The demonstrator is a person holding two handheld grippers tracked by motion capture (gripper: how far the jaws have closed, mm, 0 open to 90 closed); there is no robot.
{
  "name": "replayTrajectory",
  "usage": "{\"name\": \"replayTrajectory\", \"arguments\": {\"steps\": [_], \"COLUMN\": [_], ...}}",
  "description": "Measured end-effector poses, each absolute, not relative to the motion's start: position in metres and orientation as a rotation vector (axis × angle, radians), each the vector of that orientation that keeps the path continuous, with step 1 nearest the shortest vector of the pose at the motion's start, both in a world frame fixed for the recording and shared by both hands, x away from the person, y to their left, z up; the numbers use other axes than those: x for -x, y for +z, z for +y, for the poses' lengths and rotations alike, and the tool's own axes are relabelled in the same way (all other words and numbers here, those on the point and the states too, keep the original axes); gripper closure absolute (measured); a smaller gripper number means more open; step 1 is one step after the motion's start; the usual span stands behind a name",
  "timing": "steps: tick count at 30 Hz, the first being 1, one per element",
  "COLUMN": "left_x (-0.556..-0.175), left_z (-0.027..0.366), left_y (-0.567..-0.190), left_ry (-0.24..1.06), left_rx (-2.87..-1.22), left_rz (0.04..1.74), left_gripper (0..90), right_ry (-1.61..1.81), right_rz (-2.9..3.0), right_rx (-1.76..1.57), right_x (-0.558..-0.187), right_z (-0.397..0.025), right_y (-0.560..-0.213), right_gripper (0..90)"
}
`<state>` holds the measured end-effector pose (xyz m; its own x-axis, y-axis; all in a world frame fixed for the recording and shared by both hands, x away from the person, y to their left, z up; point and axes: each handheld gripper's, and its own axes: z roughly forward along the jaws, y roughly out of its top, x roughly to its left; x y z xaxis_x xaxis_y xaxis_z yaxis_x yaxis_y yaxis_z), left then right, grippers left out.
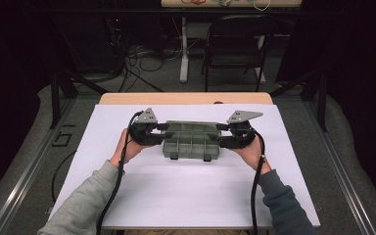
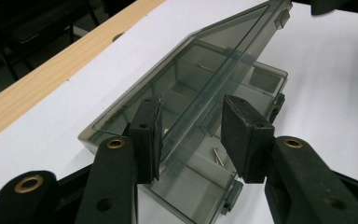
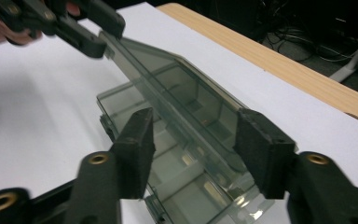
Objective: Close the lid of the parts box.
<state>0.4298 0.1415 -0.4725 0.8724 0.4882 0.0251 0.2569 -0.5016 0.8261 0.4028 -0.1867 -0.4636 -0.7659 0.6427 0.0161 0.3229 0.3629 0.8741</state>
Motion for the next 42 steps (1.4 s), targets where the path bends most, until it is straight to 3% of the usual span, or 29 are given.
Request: {"name": "replayTrajectory", "arguments": {"steps": [4,10,34,42], "left_x": [-0.429,-0.425,-0.417,-0.417], "left_z": [0.142,0.144,0.146,0.148], "left_y": [-0.476,-0.479,-0.497,-0.494], "left_ry": [0.302,0.293,0.221,0.197], "left_rx": [-2.129,-2.136,-2.124,-2.09], "left_rz": [0.538,0.541,0.545,0.514], "left_gripper": [58.5,59.5,78.3,79.6], "right_ry": [1.401,1.36,1.252,1.234], "right_rz": [2.278,2.3,2.366,2.373], "right_rx": [-0.864,-0.858,-0.853,-0.849], "right_x": [-0.401,-0.396,-0.395,-0.394], "right_z": [-0.187,-0.182,-0.18,-0.179], "right_y": [-0.463,-0.47,-0.495,-0.496], "right_gripper": [60.6,72.3,77.7,77.9]}}
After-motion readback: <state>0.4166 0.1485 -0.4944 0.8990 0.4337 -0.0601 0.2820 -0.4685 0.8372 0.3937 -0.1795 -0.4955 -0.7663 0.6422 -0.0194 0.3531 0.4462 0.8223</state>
